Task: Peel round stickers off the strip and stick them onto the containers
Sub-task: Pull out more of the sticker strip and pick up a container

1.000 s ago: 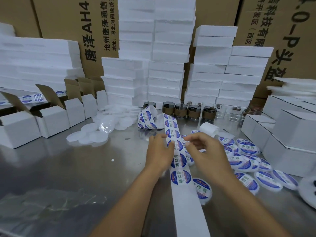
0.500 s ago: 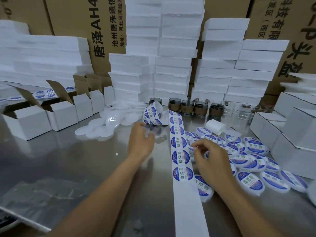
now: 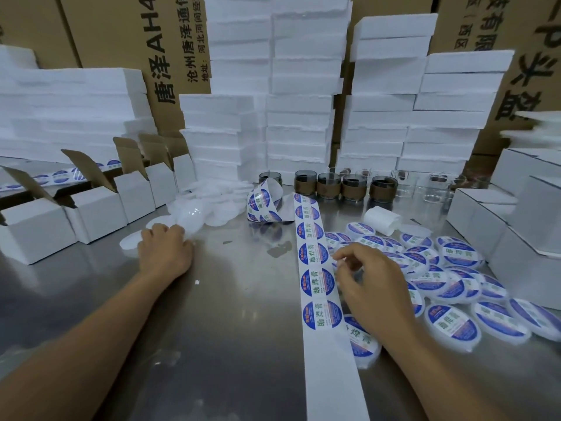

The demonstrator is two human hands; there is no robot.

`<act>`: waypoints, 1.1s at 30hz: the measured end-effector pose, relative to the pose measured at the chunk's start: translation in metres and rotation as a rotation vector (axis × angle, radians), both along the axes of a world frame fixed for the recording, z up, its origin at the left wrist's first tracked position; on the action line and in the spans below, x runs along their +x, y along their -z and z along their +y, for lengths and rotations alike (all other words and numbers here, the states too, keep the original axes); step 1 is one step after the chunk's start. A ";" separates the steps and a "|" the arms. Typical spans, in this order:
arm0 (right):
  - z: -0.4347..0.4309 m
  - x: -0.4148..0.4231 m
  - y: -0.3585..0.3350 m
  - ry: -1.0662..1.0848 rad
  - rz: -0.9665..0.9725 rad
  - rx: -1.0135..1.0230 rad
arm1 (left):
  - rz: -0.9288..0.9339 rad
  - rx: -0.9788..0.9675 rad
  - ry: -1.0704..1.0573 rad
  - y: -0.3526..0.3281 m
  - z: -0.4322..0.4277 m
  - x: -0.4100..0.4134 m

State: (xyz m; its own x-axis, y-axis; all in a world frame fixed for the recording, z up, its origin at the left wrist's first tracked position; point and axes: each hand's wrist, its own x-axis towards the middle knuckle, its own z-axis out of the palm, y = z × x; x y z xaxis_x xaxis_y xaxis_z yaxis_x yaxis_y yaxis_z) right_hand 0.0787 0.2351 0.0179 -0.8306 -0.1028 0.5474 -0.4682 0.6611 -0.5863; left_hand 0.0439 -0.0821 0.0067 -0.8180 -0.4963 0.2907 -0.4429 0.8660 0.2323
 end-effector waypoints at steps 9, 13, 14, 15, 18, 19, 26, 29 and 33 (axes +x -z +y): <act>0.001 -0.001 0.001 0.000 0.015 -0.024 | 0.398 0.076 0.120 -0.020 0.023 0.013; 0.001 -0.001 -0.001 -0.012 0.001 -0.073 | 0.451 0.396 0.518 -0.043 0.072 0.022; 0.000 -0.001 -0.003 -0.019 -0.013 -0.133 | 0.441 0.480 0.616 -0.050 0.088 0.025; -0.001 -0.001 -0.005 -0.033 -0.034 -0.216 | 0.428 0.563 0.693 -0.055 0.104 0.028; -0.005 0.003 -0.012 -0.117 -0.137 -0.488 | 0.398 0.872 0.778 -0.058 0.148 0.036; -0.006 0.003 -0.014 -0.153 -0.179 -0.552 | 0.392 0.991 0.769 -0.055 0.160 0.037; -0.008 0.002 -0.017 -0.250 -0.261 -0.555 | 0.360 1.528 0.710 -0.038 0.181 0.038; -0.011 0.003 -0.016 -0.265 -0.275 -0.550 | 0.325 1.639 0.767 -0.035 0.177 0.037; -0.014 0.007 -0.014 -0.236 -0.207 -0.441 | 0.333 1.654 0.797 -0.031 0.181 0.037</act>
